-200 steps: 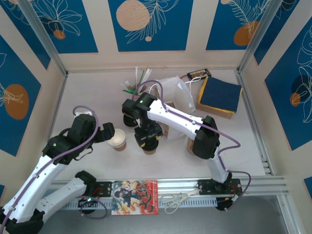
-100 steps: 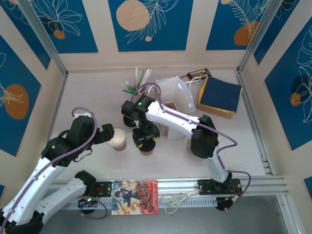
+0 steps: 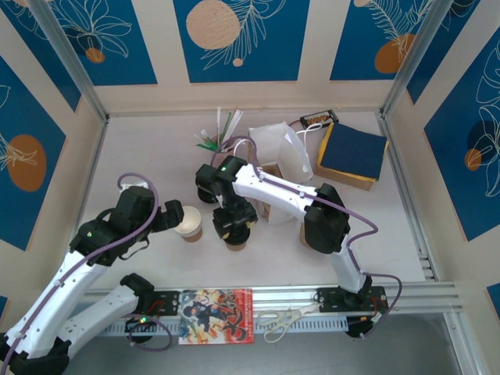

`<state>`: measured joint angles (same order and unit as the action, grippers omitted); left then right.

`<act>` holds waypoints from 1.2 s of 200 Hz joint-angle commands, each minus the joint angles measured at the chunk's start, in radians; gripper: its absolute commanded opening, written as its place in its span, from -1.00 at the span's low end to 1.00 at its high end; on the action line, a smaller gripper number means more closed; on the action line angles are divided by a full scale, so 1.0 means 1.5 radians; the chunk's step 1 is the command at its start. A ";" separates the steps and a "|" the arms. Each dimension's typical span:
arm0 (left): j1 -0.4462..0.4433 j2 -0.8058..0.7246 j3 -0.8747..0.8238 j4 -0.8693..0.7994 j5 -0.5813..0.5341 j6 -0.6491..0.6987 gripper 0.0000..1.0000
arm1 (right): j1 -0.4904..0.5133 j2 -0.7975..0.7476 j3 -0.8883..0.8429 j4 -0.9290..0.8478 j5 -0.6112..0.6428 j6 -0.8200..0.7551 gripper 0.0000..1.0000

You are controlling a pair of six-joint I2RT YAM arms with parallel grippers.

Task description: Pack the takeout coffee

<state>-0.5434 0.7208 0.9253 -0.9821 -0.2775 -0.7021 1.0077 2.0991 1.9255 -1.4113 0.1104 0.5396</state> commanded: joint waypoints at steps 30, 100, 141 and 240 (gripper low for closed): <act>0.007 -0.003 -0.004 0.007 0.008 -0.008 0.99 | 0.000 0.009 0.001 -0.004 -0.005 -0.002 0.40; 0.007 0.001 -0.006 0.014 0.012 -0.007 1.00 | 0.003 -0.002 0.004 0.000 0.010 0.009 0.48; 0.007 0.001 -0.008 0.017 0.013 -0.008 0.99 | 0.006 -0.015 -0.006 0.015 0.021 0.021 0.49; 0.006 0.006 -0.007 0.024 0.021 -0.008 0.99 | 0.007 -0.032 -0.012 0.017 0.039 0.030 0.56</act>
<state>-0.5434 0.7303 0.9203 -0.9581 -0.2619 -0.7021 1.0153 2.0964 1.9106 -1.3754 0.1516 0.5705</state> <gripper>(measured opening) 0.998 0.782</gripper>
